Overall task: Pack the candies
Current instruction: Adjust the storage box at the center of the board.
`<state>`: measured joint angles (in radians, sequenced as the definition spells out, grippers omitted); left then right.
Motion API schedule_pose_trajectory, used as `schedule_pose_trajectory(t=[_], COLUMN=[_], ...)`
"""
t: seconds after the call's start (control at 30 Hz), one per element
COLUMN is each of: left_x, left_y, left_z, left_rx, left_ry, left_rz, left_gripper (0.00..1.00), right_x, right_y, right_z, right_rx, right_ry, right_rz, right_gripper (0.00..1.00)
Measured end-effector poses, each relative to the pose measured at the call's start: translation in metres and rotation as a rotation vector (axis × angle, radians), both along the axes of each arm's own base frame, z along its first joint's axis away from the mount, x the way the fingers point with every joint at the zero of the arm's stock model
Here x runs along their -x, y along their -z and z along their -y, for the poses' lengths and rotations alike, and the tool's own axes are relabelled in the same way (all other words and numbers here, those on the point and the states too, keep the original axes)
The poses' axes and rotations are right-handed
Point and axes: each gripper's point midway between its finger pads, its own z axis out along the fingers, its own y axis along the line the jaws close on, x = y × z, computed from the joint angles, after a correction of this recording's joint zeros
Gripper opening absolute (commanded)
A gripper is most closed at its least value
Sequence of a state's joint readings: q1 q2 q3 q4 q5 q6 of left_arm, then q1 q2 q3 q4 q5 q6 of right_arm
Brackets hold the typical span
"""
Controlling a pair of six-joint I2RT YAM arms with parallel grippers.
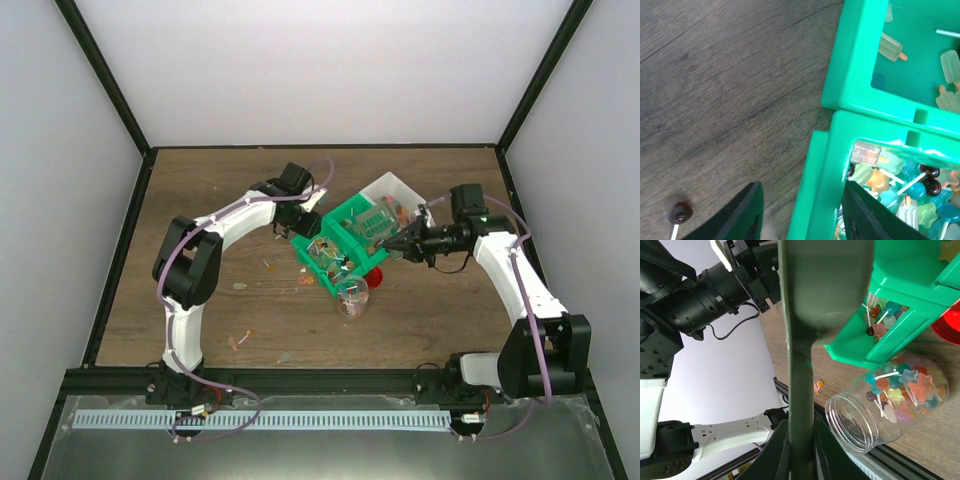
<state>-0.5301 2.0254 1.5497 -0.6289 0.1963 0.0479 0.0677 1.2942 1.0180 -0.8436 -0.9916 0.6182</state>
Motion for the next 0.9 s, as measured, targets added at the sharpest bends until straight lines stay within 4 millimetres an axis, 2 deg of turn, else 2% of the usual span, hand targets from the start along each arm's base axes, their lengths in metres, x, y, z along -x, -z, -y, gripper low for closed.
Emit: schedule_pose_trajectory(t=[0.2, 0.33, 0.5, 0.63, 0.73, 0.9], left_x=[-0.001, -0.010, -0.025, -0.036, -0.041, -0.054], left_y=[0.000, 0.004, 0.002, 0.014, 0.018, 0.017], left_z=[0.003, 0.009, 0.019, 0.024, 0.028, 0.034], left_rx=[0.022, 0.033, 0.049, 0.053, 0.057, 0.061], left_ry=[-0.031, -0.050, -0.057, -0.087, -0.098, -0.139], left_rz=[-0.018, -0.026, -0.015, -0.031, -0.041, -0.034], left_gripper=[0.31, 0.20, 0.18, 0.17, 0.10, 0.08], right_x=[-0.001, -0.002, -0.004, -0.005, -0.007, -0.013], right_y=[0.002, 0.005, 0.010, 0.009, 0.009, 0.004], right_z=[0.000, 0.000, 0.000, -0.001, -0.001, -0.001], right_rx=[0.002, 0.003, 0.006, 0.003, 0.002, 0.002], right_ry=[-0.004, -0.008, -0.012, -0.013, -0.013, -0.012], right_rz=[0.000, -0.005, -0.019, -0.018, -0.011, -0.012], right_gripper=[0.01, 0.01, 0.01, 0.01, 0.01, 0.01])
